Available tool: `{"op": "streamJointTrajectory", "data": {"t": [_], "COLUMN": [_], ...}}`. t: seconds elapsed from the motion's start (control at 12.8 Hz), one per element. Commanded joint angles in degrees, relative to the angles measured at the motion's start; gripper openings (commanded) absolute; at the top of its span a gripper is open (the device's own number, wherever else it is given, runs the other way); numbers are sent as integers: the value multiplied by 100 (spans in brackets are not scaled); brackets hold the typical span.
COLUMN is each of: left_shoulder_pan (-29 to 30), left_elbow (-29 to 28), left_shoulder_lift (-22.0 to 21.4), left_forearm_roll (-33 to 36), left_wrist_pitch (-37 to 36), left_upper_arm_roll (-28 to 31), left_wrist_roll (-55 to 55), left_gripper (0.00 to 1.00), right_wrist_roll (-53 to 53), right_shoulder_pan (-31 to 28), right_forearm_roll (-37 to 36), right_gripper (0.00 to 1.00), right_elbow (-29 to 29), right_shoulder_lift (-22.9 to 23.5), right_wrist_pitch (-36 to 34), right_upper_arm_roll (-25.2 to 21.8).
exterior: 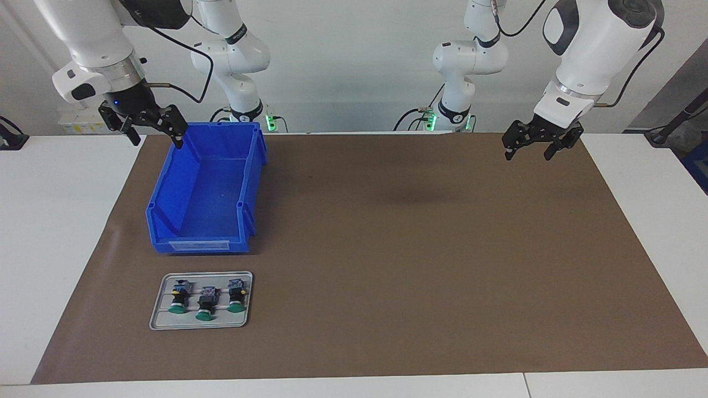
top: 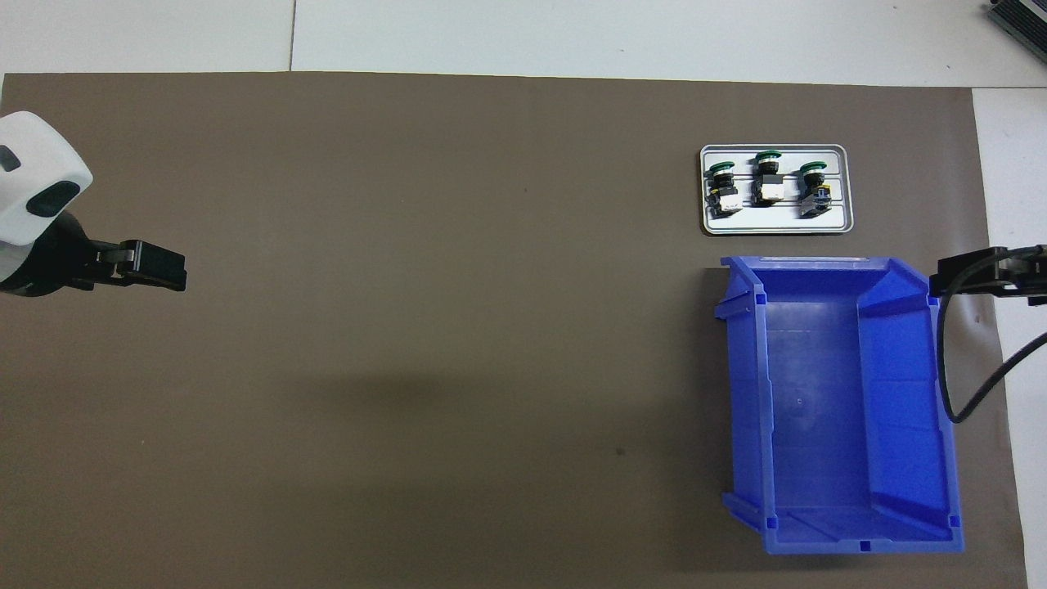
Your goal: Place and press button with both arms
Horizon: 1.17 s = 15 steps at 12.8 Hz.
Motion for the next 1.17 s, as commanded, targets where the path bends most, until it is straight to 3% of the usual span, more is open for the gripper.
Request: {"op": "streamJointTrajectory", "data": {"t": [0.0,1.09], "left_shoulder_pan": [10,10], "left_elbow": [-177,-177], "left_shoulder_lift": [-165,-165], "left_forearm_roll": [-54,-54], "left_wrist_pitch": [26,26], "left_upper_arm_roll": [14,14], "left_wrist_roll": [51,51], "left_gripper": [100,100], "right_wrist_roll": [64,12], "right_shoulder_pan": [26,-27], "right_forearm_roll": [-20,-28], "right_gripper": [100,100], "right_elbow": [34,-133], "right_shoulder_lift": [-16,-43], "right_wrist_pitch": [-103,239], "right_upper_arm_roll": [-47,-47]}}
